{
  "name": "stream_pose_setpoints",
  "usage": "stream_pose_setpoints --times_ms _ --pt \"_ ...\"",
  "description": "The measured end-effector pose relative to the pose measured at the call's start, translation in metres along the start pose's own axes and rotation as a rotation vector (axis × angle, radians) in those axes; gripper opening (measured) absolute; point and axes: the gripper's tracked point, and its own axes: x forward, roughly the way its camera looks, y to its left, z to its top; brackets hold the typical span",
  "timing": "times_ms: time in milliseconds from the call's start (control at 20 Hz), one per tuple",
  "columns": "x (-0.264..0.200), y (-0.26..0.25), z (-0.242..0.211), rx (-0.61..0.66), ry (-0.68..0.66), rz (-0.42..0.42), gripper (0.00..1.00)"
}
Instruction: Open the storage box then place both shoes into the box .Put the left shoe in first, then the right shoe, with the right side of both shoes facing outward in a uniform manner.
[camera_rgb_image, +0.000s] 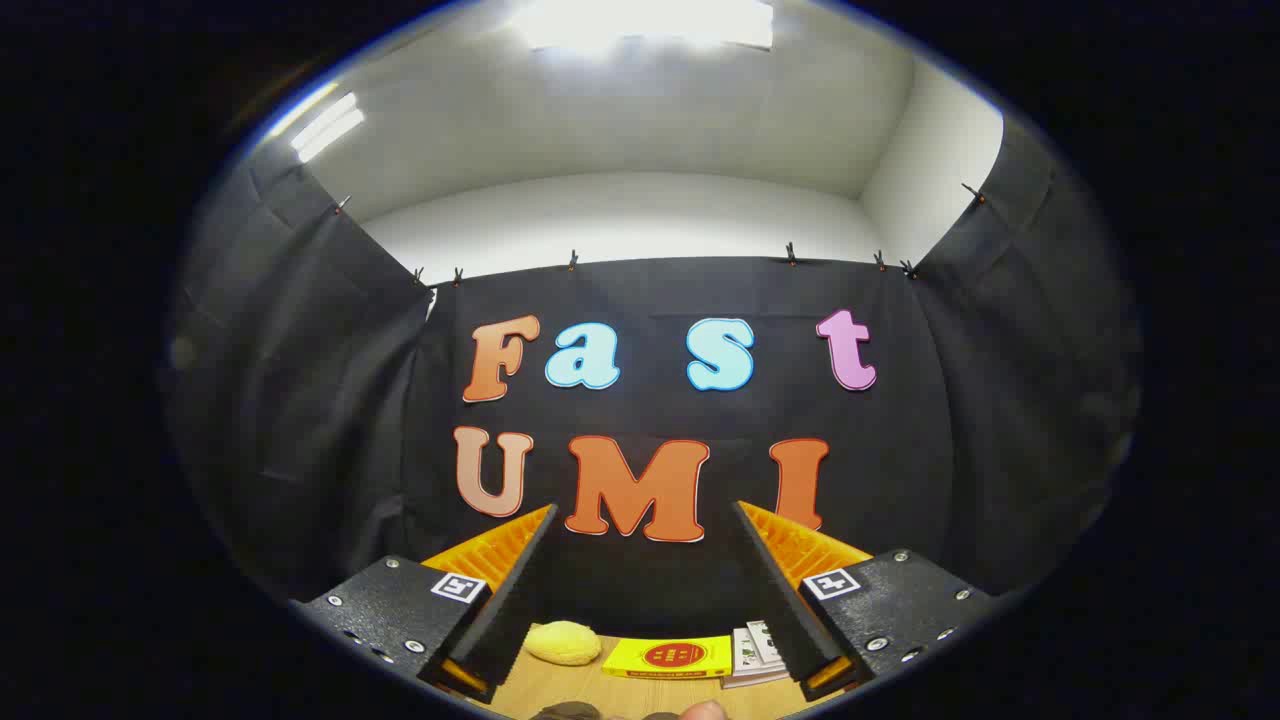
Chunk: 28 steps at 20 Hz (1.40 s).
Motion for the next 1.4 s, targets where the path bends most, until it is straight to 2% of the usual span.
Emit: stream_pose_setpoints --times_ms 250,650,900,1150,1400 --pt "0.010 0.010 0.000 -0.021 0.010 0.015 0.99" --pt "0.024 0.007 -0.001 -0.086 0.018 -0.015 0.99" --pt "0.031 0.013 -0.020 -0.063 0.065 0.014 0.99" --pt "0.032 0.036 -0.031 0.006 0.076 0.104 0.99" --pt "0.033 0.071 -0.086 0.110 0.220 0.222 0.99"
